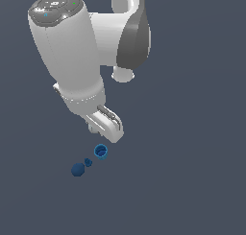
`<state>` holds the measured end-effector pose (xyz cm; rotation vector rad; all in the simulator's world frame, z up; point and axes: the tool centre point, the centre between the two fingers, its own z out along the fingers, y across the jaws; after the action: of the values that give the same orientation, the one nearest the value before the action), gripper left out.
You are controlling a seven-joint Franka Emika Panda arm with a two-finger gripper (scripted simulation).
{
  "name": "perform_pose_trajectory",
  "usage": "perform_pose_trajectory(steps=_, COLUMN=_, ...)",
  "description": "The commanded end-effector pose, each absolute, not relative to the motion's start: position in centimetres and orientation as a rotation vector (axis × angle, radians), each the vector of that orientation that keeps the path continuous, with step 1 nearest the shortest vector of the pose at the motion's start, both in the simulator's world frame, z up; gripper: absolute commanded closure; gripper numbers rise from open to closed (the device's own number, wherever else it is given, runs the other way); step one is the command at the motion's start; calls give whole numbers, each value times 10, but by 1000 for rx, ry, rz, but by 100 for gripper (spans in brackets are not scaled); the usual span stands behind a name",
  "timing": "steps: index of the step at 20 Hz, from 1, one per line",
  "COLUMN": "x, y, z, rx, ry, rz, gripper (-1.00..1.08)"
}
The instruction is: Pick up a designated object from a clutter of objects.
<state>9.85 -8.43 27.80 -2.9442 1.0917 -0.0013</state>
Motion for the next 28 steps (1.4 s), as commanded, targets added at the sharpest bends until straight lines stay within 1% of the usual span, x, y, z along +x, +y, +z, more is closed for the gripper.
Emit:
perform_pose_trajectory(steps=1, x=104, y=-100, z=297, rx=-2945, ry=1090, rz=0, gripper=108)
perform_pose_trajectory(steps=14, x=130, y=-156, z=368, rx=-2946, ry=1090, rz=0, gripper=108)
perform_pose_trajectory(steps=21, x=138, y=-171, z=386, rx=-2947, ry=1090, rz=0, gripper=108)
perform_pose_trajectory(steps=28, x=142, y=-177, z=394, rx=-2947, ry=1090, rz=0, gripper=108)
